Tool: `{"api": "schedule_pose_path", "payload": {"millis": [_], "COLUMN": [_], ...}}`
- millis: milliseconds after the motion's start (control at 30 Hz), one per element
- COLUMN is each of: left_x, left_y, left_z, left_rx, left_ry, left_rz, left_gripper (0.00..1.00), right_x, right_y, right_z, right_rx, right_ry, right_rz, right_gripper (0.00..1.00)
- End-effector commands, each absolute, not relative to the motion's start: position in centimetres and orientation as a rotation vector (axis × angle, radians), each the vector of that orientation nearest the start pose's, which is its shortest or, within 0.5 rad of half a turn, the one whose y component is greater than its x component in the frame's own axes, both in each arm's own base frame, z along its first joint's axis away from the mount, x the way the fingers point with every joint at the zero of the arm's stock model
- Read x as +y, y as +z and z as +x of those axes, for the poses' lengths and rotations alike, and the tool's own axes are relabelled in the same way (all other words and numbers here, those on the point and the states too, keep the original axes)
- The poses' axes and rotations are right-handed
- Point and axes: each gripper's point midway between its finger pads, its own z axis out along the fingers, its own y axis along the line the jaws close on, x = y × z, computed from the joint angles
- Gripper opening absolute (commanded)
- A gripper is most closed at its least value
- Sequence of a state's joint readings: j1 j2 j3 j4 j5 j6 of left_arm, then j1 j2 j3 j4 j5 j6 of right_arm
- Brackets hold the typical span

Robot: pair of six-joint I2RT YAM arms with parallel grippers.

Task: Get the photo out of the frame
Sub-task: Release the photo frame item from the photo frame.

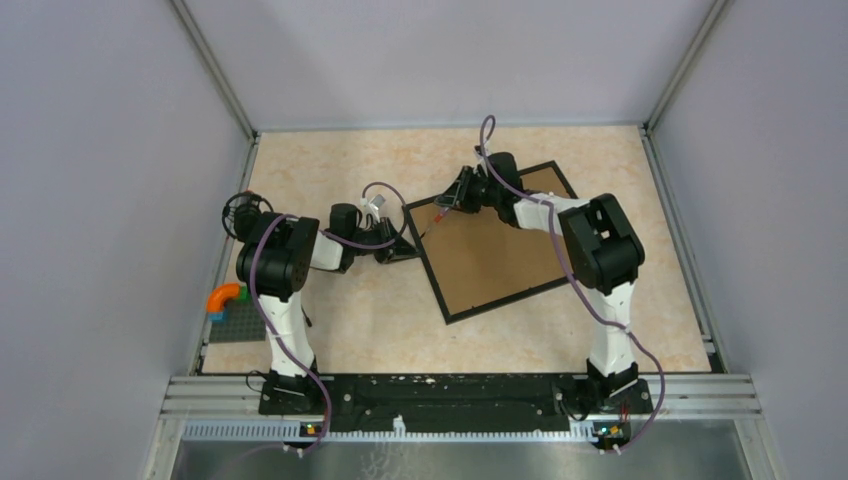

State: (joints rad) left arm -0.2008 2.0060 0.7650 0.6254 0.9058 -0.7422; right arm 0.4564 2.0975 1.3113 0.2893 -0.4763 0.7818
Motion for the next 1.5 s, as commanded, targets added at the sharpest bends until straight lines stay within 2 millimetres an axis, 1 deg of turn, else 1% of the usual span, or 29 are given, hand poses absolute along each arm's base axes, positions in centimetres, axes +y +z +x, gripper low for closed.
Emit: {"api": "schedule_pose_path", "payload": {"millis": [0,167,367,533,633,733,767,833,1000,1100,1200,1367,1467], "left_x": [-20.9,-20.9,-20.9,-20.9,-20.9,-20.9,-20.9,-20.8,-20.9,-20.9,-20.8,-20.8,-20.8], "left_y": [-4.4,-4.4,-4.4,-4.5,-4.4,-4.4,-4.5,-4.4,-4.4,-4.4,-4.5,-4.5,-4.5], "left_z": [33.0,33.1,33.1,33.1,33.2,33.2,33.2,33.2,33.0,33.0,33.1,33.2,33.1], "left_rx": [2.505,2.503,2.503,2.505,2.504,2.504,2.505,2.505,2.507,2.504,2.509,2.508,2.511], "left_ry": [-1.247,-1.244,-1.242,-1.241,-1.241,-1.241,-1.240,-1.238,-1.240,-1.239,-1.233,-1.231,-1.230], "left_rz": [-0.202,-0.204,-0.207,-0.207,-0.207,-0.206,-0.207,-0.205,-0.193,-0.184,-0.181,-0.176,-0.174], "left_gripper": [0.21,0.21,0.21,0.21,0.21,0.21,0.21,0.21,0.21,0.21,0.21,0.20,0.20], "right_x": [39.3,40.6,41.8,42.4,42.6,42.9,42.8,42.4,39.4,37.4,36.4,36.4,36.0], "right_y": [6.2,6.7,7.8,7.4,6.8,7.2,7.4,7.8,9.5,10.3,10.7,10.4,10.4], "right_z": [35.8,34.4,33.2,31.8,30.5,30.0,30.3,31.7,37.0,39.4,40.3,40.5,41.4], "right_rx": [2.448,2.455,2.453,2.495,2.535,2.513,2.501,2.476,2.372,2.330,2.301,2.283,2.264], "right_ry": [1.318,1.269,1.202,1.165,1.130,1.114,1.105,1.087,1.057,1.072,1.123,1.185,1.181], "right_rz": [-0.142,-0.193,-0.215,-0.225,-0.238,-0.279,-0.299,-0.313,-0.302,-0.279,-0.263,-0.251,-0.229], "right_gripper": [0.00,0.00,0.00,0.00,0.00,0.00,0.00,0.00,0.00,0.00,0.00,0.00,0.00]}}
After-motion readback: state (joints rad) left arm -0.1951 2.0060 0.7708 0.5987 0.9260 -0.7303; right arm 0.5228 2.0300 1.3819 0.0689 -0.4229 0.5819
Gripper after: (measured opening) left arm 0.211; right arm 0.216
